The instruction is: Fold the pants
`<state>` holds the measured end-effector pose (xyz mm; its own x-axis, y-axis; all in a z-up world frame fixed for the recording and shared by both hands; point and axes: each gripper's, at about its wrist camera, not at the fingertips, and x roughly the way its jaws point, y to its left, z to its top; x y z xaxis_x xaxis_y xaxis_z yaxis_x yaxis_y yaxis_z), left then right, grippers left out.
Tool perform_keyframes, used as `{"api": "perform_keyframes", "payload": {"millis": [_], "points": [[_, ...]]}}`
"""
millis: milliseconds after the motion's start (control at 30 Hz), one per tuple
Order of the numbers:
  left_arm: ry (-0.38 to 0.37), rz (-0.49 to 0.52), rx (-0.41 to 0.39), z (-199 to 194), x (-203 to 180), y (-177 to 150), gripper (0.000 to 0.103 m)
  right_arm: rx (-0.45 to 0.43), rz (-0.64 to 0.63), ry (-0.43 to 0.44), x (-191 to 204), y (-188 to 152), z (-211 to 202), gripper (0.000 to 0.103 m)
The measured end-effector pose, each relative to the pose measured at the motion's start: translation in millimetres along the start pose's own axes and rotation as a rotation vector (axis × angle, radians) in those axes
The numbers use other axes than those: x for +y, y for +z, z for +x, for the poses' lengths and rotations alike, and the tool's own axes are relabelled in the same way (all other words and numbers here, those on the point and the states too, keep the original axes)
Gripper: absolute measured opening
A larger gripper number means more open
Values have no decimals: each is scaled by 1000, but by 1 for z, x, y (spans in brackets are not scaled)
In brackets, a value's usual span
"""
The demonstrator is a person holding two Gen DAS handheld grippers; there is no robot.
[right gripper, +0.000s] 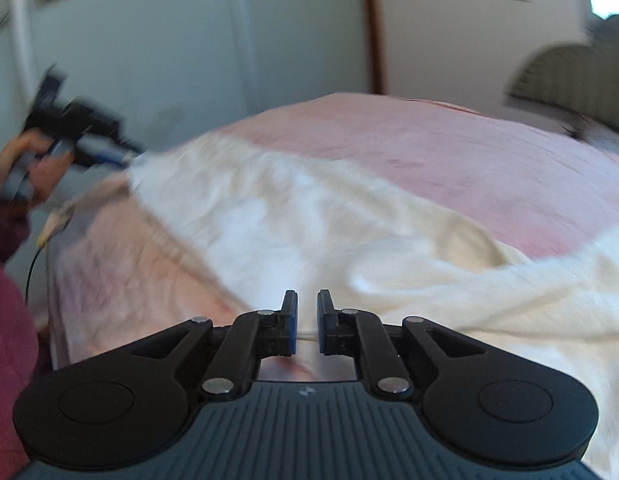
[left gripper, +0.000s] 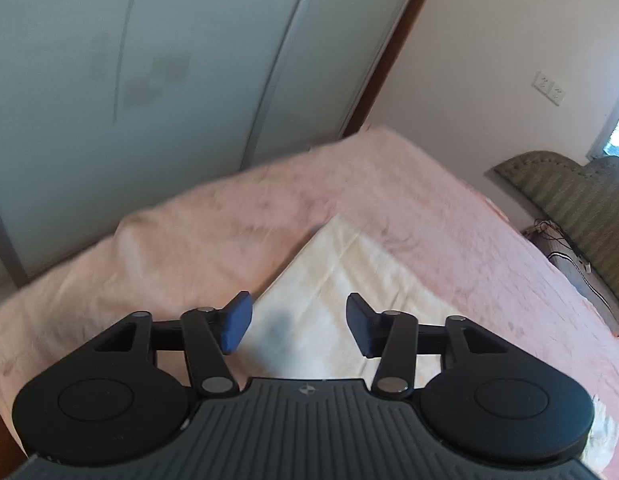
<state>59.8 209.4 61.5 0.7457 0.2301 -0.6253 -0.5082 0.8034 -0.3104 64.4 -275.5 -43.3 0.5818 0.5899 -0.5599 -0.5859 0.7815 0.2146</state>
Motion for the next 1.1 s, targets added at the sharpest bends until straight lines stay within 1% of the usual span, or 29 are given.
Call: {"api": "perform_keyframes", "payload": {"millis": [33,67,100,133,167,200,233,267,367,400,433,467,500,533,600,633,667,700,733,767,833,900,967,1000,1033,1067,1100], "points": [[-32,32,-5,-3,-12,-1,54,64,37,-29,-10,-6,5,12],[-77,70,2,-4,-26,-3,55,128,40,-58,-13,-13,9,12],[-131,115,20,-3,-41,-7,56,147,29,-66,-15,-18,7,12],[-185,159,42,-1,-55,-12,56,104,44,-62,-18,-23,-4,12],[-243,206,65,1,-71,-18,56,67,85,-78,-24,-24,-16,12],[-302,256,88,4,-89,-27,56,22,135,-120,-34,-25,-29,12],[-366,317,118,7,-110,-37,57,-29,191,-197,-47,-29,-46,13],[-419,361,155,11,-126,-48,57,-56,235,-271,-61,-31,-58,13],[-583,466,277,19,-172,-81,57,-125,380,-518,-121,-38,-98,13],[-626,496,312,23,-185,-94,57,-139,407,-580,-141,-39,-107,14],[-652,522,339,24,-195,-105,57,-133,440,-656,-167,-41,-116,17],[-678,548,358,24,-205,-115,57,-121,476,-718,-188,-43,-122,29],[-703,571,372,25,-212,-124,57,-110,511,-755,-212,-47,-127,35],[-717,589,385,24,-217,-135,57,-104,544,-758,-232,-53,-131,42],[-750,610,411,23,-226,-148,57,-85,646,-698,-265,-63,-132,42],[-767,623,426,23,-229,-153,57,-103,695,-646,-278,-67,-130,42],[-771,638,437,23,-235,-159,57,-134,698,-601,-282,-71,-131,42],[-772,651,442,22,-240,-164,57,-138,692,-556,-283,-72,-130,40],[-775,664,445,22,-243,-168,57,-133,682,-533,-283,-72,-128,27],[-778,673,450,22,-246,-171,57,-123,663,-530,-283,-70,-127,15],[-788,685,458,23,-254,-176,57,-116,609,-557,-277,-65,-129,11],[-807,695,469,22,-260,-181,58,-124,541,-616,-272,-57,-128,11],[-820,717,483,21,-265,-188,59,-109,457,-673,-265,-48,-119,11],[-821,737,485,21,-268,-193,59,-74,417,-701,-263,-44,-110,11],[-819,753,483,20,-270,-197,59,-7,375,-732,-263,-43,-97,11],[-819,767,480,20,-271,-200,59,13,357,-749,-264,-43,-91,14],[-822,776,479,20,-272,-202,59,4,347,-788,-265,-41,-91,17]]}}
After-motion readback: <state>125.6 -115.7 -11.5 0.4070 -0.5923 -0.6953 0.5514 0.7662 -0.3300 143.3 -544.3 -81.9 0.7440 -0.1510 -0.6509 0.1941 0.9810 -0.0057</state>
